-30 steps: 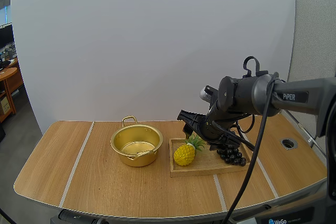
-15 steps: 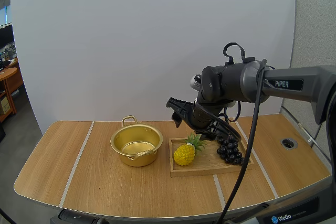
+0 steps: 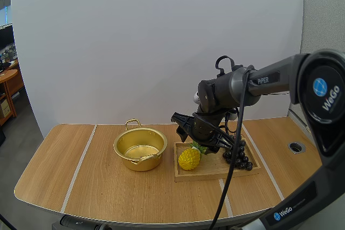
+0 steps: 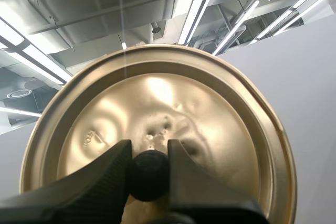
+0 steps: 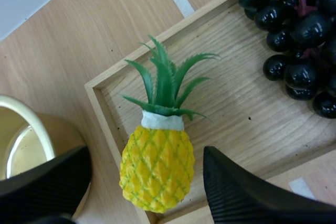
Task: Open the pot, put the pineapple inside, and close it
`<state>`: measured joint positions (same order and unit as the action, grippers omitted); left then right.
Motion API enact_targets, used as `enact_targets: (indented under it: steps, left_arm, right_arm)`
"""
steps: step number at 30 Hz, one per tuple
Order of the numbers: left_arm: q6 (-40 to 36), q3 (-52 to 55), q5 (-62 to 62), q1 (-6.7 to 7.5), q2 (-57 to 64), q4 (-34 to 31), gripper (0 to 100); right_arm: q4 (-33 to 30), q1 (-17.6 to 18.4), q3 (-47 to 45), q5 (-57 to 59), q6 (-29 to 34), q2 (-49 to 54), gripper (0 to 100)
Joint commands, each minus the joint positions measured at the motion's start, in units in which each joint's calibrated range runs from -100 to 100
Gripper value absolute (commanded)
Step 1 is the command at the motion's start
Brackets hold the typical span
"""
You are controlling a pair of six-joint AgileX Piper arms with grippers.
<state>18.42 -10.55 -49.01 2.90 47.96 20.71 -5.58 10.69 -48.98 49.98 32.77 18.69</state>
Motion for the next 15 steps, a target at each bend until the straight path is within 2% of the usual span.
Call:
enact_targets:
  steps: [1,15]
  left_arm:
    - [-0.41,-0.40,1.97,-0.01,0.16,-0.22,0]
    - [-0.41,-0.40,1.97,-0.01,0.16,-0.22,0]
  right_arm:
    - [-0.75,0.11,0.30,-1.08,0.84,-0.92,100]
    - [-0.75,0.27,0.30,-4.68,1.87,-6.74,100]
